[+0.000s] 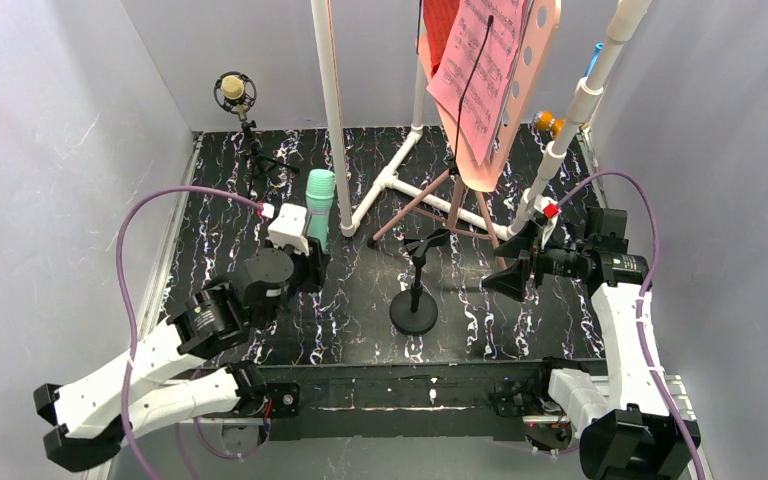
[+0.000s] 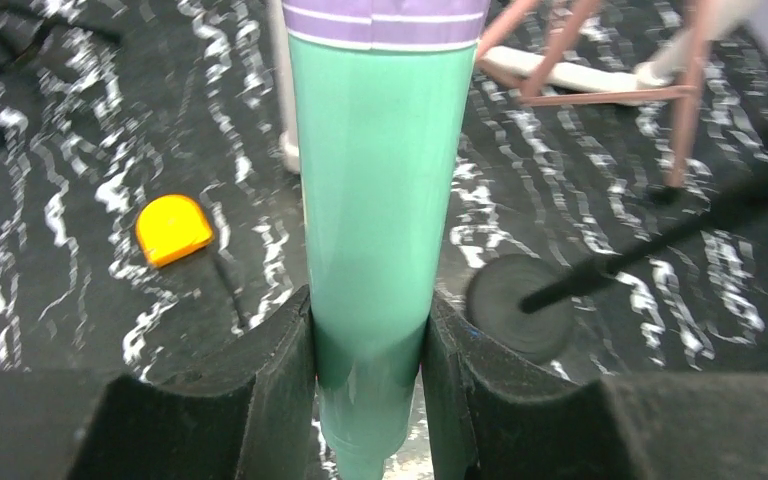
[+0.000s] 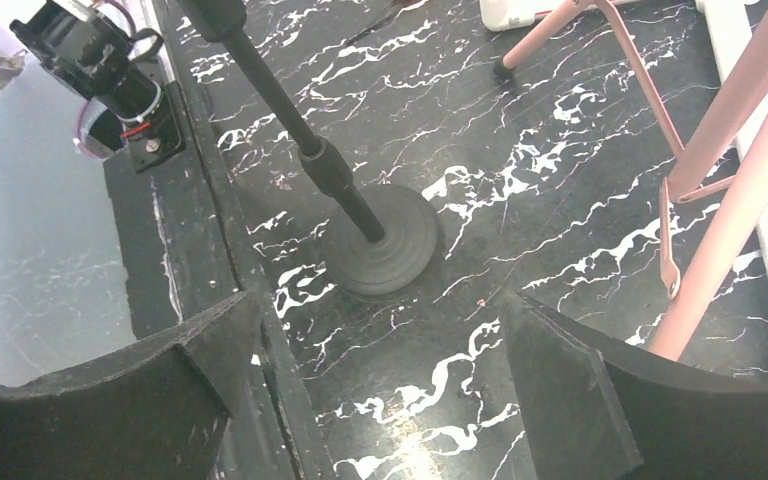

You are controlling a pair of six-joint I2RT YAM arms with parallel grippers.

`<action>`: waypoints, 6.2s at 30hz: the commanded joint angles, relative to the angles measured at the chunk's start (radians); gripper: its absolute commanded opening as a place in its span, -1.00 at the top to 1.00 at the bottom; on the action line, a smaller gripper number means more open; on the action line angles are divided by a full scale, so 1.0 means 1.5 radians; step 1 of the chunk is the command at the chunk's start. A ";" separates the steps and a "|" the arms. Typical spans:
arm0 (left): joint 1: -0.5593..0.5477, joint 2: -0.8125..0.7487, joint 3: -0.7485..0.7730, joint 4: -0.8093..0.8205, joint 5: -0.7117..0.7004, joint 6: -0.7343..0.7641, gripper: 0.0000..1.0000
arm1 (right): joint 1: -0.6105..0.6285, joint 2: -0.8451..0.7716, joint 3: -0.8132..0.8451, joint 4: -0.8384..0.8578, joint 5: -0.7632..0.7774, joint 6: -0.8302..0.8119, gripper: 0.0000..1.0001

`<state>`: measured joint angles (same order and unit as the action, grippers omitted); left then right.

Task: Pack up the instrument practice props
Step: Place the microphone at the center of the board, then remove the microphone from the microphone stand, then place the microphone at the center of the board.

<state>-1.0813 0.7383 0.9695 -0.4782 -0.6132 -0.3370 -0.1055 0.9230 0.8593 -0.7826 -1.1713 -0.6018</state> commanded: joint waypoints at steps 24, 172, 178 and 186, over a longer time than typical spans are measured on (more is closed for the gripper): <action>0.478 0.258 -0.029 0.137 0.384 -0.095 1.00 | -0.002 -0.015 -0.042 -0.032 0.017 -0.139 -0.97; 0.555 0.642 0.716 0.336 0.010 0.357 1.00 | 0.099 -0.020 -0.032 -0.067 0.025 -0.171 -0.97; 0.530 0.456 0.482 0.288 0.049 0.243 1.00 | 0.100 -0.025 -0.034 -0.064 0.027 -0.170 -0.97; 0.532 0.304 0.265 0.103 0.208 0.046 1.00 | 0.100 -0.029 -0.035 -0.060 0.028 -0.169 -0.97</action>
<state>-0.2863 1.2541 1.4677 -0.1749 -0.4561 -0.0845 0.0399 0.8940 0.7898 -0.8814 -1.1236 -0.8425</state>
